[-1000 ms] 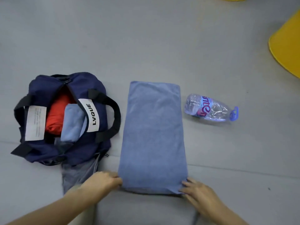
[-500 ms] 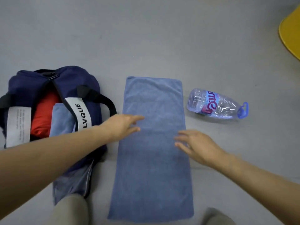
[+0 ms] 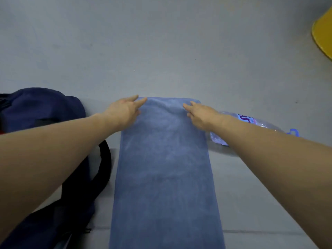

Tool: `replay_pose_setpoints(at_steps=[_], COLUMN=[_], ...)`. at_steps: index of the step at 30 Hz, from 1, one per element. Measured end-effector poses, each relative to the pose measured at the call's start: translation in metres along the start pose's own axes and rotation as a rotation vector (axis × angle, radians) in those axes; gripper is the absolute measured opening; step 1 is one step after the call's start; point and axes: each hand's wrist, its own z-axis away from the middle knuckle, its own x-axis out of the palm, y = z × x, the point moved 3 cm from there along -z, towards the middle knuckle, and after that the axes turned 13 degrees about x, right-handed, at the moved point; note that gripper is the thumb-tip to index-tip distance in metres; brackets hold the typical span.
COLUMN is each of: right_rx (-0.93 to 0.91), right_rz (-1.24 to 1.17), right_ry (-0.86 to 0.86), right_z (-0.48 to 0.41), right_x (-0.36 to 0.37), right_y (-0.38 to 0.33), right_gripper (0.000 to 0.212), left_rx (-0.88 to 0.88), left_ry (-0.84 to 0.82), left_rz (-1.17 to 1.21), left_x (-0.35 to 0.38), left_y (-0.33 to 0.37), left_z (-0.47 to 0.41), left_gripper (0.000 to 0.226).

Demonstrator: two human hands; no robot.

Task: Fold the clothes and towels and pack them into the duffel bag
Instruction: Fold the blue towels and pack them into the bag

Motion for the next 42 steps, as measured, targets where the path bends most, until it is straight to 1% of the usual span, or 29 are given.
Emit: replay_pose_setpoints(at_steps=[2, 5, 9, 11, 13, 15, 17, 20, 24, 26, 29, 32, 34, 37, 40, 42], right_rx=[0.013, -0.001, 0.092, 0.121, 0.143, 0.166, 0.172, 0.124, 0.075, 0.038, -0.055, -0.109, -0.142, -0.228, -0.272, -0.278], right_rz=[0.04, 0.009, -0.107, -0.128, -0.134, -0.124, -0.103, -0.091, -0.264, -0.304, -0.312, -0.319, -0.297, -0.229, -0.191, -0.187], right_ry=[0.01, 0.054, 0.172, 0.239, 0.291, 0.323, 0.346, 0.364, 0.343, 0.347, 0.412, 0.459, 0.447, 0.4, 0.34, 0.299], right_z=[-0.011, -0.027, -0.043, -0.046, -0.048, -0.05, -0.051, -0.049, -0.035, -0.018, 0.023, 0.072, 0.117, 0.189, 0.252, 0.286], right_x=[0.005, 0.006, -0.002, -0.004, -0.004, -0.003, -0.005, -0.013, -0.023, -0.034, -0.052, -0.052, -0.037, -0.001, 0.042, 0.073], right_y=[0.002, -0.004, -0.003, 0.0, 0.001, 0.0, -0.002, -0.005, -0.005, -0.006, -0.005, 0.002, 0.009, 0.015, 0.023, 0.032], right_gripper=[0.054, 0.058, 0.063, 0.061, 0.056, 0.047, 0.038, 0.028, 0.015, 0.018, 0.023, 0.017, 0.012, 0.008, 0.01, 0.012], left_rx=[-0.007, -0.031, -0.046, -0.058, -0.094, -0.109, -0.098, -0.062, -0.107, -0.141, -0.165, -0.167, -0.095, 0.032, 0.138, 0.187], left_ry=[-0.004, 0.027, 0.019, 0.059, 0.134, 0.192, 0.252, 0.306, 0.408, 0.442, 0.497, 0.532, 0.53, 0.472, 0.389, 0.308], left_rz=[-0.007, 0.017, 0.006, 0.013, 0.002, -0.007, 0.005, -0.002, 0.052, 0.08, 0.126, 0.169, 0.137, 0.071, 0.093, 0.099], left_x=[0.004, 0.009, 0.018, 0.02, 0.017, 0.014, 0.011, 0.002, -0.016, -0.028, -0.048, -0.06, -0.06, -0.052, -0.025, -0.002], left_y=[-0.012, -0.025, -0.041, -0.048, -0.049, -0.046, -0.041, -0.033, -0.031, -0.03, -0.019, 0.005, 0.029, 0.066, 0.098, 0.12], left_z=[-0.006, -0.014, -0.02, -0.024, -0.028, -0.031, -0.033, -0.027, -0.005, 0.013, 0.047, 0.092, 0.128, 0.189, 0.255, 0.295], left_gripper=[0.056, 0.054, 0.054, 0.053, 0.05, 0.043, 0.034, 0.024, 0.022, 0.021, 0.021, 0.025, 0.025, 0.022, 0.018, 0.023])
